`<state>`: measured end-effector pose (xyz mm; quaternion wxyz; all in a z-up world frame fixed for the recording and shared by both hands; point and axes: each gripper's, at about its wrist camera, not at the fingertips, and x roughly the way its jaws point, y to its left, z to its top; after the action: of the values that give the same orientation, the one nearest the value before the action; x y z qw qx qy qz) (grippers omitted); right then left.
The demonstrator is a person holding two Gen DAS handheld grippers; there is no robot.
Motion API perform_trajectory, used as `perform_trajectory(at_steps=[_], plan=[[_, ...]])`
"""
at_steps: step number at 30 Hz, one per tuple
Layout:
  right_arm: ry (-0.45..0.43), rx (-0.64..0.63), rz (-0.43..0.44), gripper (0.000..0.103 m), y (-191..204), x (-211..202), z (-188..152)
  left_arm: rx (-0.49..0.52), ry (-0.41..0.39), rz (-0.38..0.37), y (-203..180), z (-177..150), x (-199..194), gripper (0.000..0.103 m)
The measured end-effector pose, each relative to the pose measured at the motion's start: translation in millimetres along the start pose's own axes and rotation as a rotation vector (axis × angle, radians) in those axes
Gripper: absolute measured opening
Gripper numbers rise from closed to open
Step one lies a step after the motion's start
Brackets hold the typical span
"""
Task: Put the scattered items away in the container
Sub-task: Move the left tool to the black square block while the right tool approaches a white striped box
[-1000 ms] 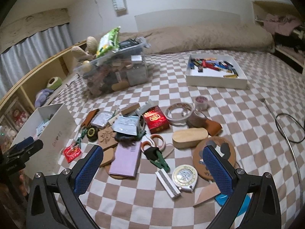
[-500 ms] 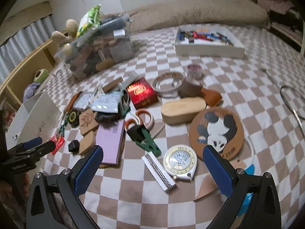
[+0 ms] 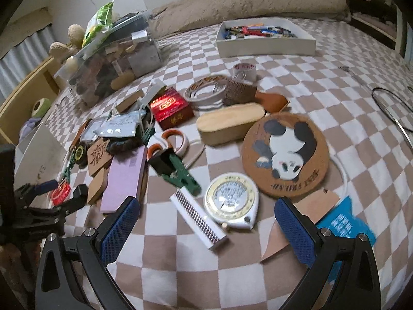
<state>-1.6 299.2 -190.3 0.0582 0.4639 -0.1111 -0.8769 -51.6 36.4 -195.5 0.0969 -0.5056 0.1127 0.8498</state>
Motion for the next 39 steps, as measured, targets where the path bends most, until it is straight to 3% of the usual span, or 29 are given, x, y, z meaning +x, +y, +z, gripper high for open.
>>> perform_trajectory(at_steps=[3,9,12,15,22,28,31,36,39], plan=[[0.01,-0.014,0.017,0.103,5.2,1.6,-4.8,0.027,0.016,-0.035,3.1,0.7,8.5,0.103],[0.015,-0.034,0.027,0.103,13.9,3.1,-15.3,0.107,0.011,-0.045,4.3,-3.2,16.2,0.103],[-0.003,-0.001,0.026,0.103,12.6,1.0,-21.7,0.144,0.047,-0.048,5.3,-8.1,28.6,0.103],[-0.007,0.01,0.047,0.103,13.2,0.2,-28.0,0.119,0.053,-0.091,11.7,-9.5,32.8,0.103],[-0.025,0.11,0.103,0.103,9.3,-3.5,-43.6,0.123,0.021,-0.089,9.2,-14.1,32.6,0.103],[-0.036,0.155,0.321,0.103,10.5,-9.6,-50.9,0.116,-0.001,-0.088,10.7,-14.4,30.7,0.103],[-0.015,0.133,0.36,0.103,16.4,-3.9,-47.7,0.132,-0.023,-0.083,9.3,-14.8,27.4,0.103],[-0.001,0.151,0.363,0.103,14.3,6.8,-39.2,0.168,-0.056,-0.125,4.2,-12.2,21.7,0.099],[-0.013,0.188,0.356,0.103,5.7,8.2,-35.9,0.197,-0.063,-0.146,-2.6,-12.5,19.4,0.088]])
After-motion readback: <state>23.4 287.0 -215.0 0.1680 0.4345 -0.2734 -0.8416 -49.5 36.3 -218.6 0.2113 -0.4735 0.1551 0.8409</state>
